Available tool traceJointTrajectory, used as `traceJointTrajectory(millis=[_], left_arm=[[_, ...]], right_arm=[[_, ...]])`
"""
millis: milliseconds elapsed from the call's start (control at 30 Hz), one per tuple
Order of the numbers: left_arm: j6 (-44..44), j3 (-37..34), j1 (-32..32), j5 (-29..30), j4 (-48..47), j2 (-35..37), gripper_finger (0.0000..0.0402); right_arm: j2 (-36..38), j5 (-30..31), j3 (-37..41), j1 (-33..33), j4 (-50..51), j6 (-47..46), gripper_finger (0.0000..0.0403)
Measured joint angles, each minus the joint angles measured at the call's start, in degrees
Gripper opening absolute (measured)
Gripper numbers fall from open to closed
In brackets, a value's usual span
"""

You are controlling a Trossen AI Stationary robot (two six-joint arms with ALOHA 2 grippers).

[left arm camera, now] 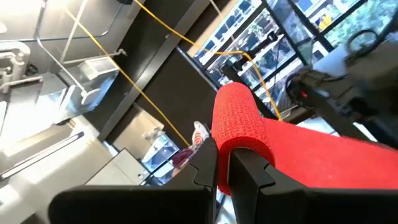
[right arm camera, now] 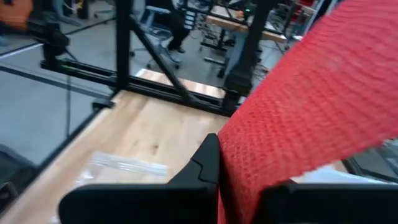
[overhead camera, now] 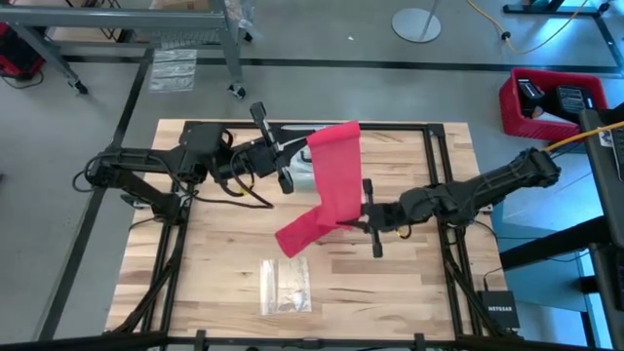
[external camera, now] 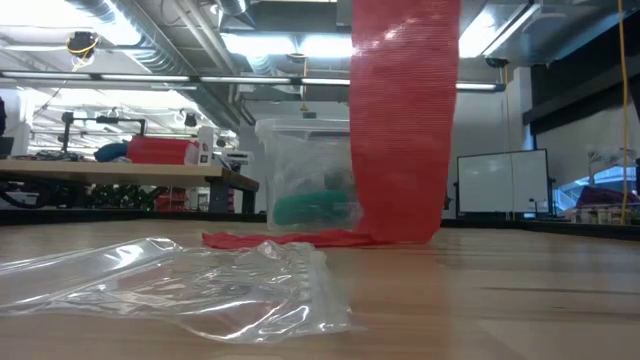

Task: Roll bandage
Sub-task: Roll the red bandage

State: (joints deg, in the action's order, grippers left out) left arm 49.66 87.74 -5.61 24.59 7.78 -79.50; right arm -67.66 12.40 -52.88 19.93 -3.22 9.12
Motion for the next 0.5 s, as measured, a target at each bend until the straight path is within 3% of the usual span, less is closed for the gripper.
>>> traceJointTrajectory(millis=[167,500], left_arm=[[0.29,0.0,1.36,0.01,-4.4,0.0,0.0012],[-2.68,0.0,3.59,0.21,-8.86,-1.23,0.0008]], right_arm=[[-0.04,0.07,-1.43,2.78,0.64,-1.38,0.0003],[0.0,0.01,-11.42,6.46,7.51,-1.12,0.0002]])
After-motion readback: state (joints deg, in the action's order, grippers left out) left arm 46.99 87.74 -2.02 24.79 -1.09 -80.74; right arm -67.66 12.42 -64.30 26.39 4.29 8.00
